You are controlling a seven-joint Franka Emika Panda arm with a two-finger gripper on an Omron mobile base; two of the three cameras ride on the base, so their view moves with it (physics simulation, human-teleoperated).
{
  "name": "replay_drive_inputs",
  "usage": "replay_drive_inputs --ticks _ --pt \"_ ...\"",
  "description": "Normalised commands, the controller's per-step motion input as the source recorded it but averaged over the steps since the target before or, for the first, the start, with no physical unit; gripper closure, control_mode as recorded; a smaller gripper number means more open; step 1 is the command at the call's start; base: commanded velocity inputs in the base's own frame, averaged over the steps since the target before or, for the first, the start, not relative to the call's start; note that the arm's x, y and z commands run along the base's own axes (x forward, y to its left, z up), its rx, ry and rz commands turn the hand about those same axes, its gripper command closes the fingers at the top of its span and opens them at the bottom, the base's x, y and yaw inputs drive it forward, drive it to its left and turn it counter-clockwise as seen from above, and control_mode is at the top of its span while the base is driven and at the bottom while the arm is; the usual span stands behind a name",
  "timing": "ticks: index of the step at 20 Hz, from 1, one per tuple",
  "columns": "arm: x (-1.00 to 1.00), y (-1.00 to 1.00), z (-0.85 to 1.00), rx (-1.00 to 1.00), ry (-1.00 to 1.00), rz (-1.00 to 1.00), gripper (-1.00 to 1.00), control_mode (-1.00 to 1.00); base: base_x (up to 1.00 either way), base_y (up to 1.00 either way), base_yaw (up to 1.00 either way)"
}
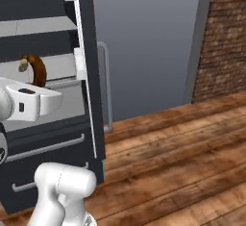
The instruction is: Pick up the kiwi and banana from the fridge and place one fruit on each plate on the dining counter.
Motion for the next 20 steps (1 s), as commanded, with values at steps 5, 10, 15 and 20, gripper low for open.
replay_drive_inputs --ticks 5,10,15,20 --pt "0.0 0.0 0.0 0.0 0.0 0.0 1.0 1.0 -0.5 -0.28 -0.69" --pt "0.0 0.0 0.0 0.0 0.0 0.0 1.0 1.0 -0.15 -0.33 -0.68" --pt "0.0 0.0 0.0 0.0 0.0 0.0 1.0 1.0 0.44 -0.23 -0.55" --pt "0.0 0.0 0.0 0.0 0.0 0.0 1.0 1.0 0.95 -0.11 -0.45"
